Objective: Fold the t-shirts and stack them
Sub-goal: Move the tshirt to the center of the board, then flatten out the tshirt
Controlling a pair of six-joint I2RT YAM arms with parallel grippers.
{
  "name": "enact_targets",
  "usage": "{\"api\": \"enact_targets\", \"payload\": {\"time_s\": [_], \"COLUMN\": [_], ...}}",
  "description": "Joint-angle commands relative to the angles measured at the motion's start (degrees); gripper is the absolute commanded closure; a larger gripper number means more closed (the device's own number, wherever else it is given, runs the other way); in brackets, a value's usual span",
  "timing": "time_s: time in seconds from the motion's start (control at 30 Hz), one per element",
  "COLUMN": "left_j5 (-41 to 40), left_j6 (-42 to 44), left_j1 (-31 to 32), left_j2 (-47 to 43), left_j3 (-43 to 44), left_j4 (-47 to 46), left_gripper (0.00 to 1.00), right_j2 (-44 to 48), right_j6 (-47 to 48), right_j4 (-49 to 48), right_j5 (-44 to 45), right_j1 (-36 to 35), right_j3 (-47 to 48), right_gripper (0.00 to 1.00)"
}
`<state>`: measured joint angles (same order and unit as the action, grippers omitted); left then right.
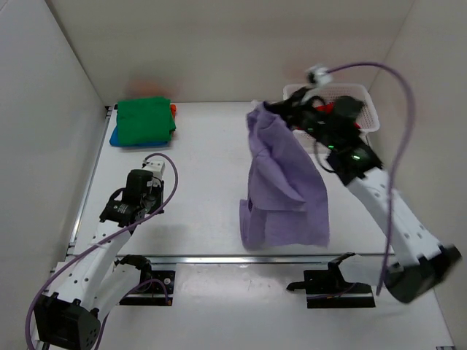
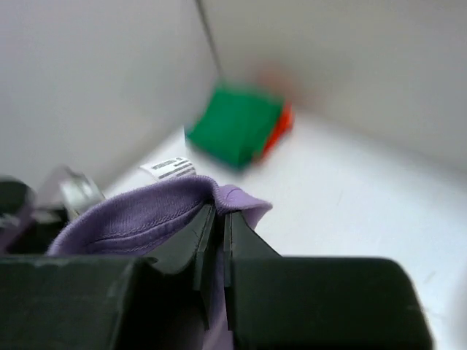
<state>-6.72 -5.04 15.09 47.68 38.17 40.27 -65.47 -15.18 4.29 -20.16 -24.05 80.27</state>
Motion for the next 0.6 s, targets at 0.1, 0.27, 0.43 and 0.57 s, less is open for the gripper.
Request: {"api": "enact_targets", "payload": {"time_s": [0.1,0.27,0.43,0.57], "left_j5": [-0.93,5.13,9.61,20.74], "left_j6": [-0.5,1.87,-1.11,-9.97], "left_j1": [-0.68,0.2,0.99,0.73], "left_j2": [-0.4,-0.83,-9.97,-5.43], "left_j3": [-0.55,-0.82,-4.07,-8.01], "left_j4": [-0.81,-2.21,-11.52,-23.18], "left_gripper": [0.48,0.29,0.3,0.36], "right_j2": [-17.99,-15.85,-11.17,-9.32], "right_j6": [2.86,0.16,3.56,5.68], "right_j4": [8.31,9.16,12.4,9.77], "right_j5": [9.23,10.5,6.12,4.34], "right_j1": [-8.28,-1.37,5.15,2.97], "right_j3": [-2.51,-6.25,-15.12,-23.48], "right_gripper": [0.74,0.46,0.52,0.55]}}
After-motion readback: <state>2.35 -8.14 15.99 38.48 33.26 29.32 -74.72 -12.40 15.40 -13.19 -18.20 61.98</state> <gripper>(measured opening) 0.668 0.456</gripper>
